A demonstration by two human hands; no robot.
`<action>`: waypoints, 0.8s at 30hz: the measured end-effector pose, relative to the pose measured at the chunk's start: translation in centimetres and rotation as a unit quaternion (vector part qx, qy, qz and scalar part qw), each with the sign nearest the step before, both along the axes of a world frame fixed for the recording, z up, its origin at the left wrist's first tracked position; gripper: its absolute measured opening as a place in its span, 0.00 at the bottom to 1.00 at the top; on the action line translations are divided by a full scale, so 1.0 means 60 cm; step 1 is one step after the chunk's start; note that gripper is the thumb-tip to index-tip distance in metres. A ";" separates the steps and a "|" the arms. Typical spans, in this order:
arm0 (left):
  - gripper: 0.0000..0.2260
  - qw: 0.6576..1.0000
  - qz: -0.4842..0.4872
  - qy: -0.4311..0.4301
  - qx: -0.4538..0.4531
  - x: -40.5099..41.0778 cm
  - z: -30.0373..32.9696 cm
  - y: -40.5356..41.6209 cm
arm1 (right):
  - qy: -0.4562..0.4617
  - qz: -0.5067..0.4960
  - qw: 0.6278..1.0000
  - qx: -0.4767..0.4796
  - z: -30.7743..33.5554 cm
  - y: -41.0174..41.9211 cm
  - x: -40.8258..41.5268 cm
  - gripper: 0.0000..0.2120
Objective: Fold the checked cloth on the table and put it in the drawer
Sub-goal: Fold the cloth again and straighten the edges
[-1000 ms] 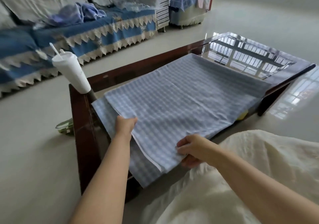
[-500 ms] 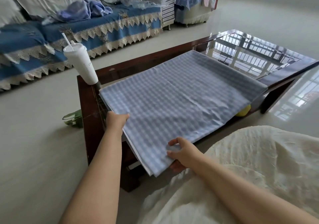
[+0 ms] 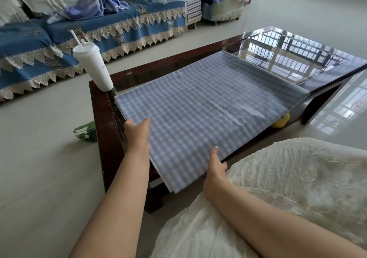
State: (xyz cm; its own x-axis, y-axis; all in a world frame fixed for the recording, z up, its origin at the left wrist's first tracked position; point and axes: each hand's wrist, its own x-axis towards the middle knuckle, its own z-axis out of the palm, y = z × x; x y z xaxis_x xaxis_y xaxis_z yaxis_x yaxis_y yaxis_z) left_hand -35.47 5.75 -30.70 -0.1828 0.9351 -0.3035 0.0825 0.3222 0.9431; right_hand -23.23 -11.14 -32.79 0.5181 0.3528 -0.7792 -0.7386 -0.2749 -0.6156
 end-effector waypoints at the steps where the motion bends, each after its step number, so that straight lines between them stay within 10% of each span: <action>1: 0.39 1.000 0.000 0.003 0.001 0.000 -0.001 -0.003 | 0.028 0.002 0.999 0.016 -0.003 0.004 0.002 0.50; 4: 0.41 1.000 -0.004 0.020 -0.001 -0.012 -0.023 0.009 | 0.077 0.032 0.993 0.084 -0.033 0.008 0.014 0.64; 10: 0.43 0.994 0.040 -0.079 -0.058 -0.009 0.003 -0.021 | 0.063 0.056 0.992 0.092 0.030 -0.040 0.025 0.16; 14: 0.39 0.995 0.056 -0.066 -0.051 0.000 0.018 -0.070 | -0.085 0.082 0.982 0.151 0.096 -0.045 0.040 0.12; 20: 0.13 0.958 -0.038 -0.220 -0.179 -0.002 0.048 -0.086 | -0.254 0.070 0.943 0.202 0.158 -0.046 0.062 0.36; 24: 0.06 0.945 -0.083 -0.249 -0.197 0.009 0.064 -0.071 | -0.421 0.187 0.867 0.191 0.158 -0.059 0.080 0.18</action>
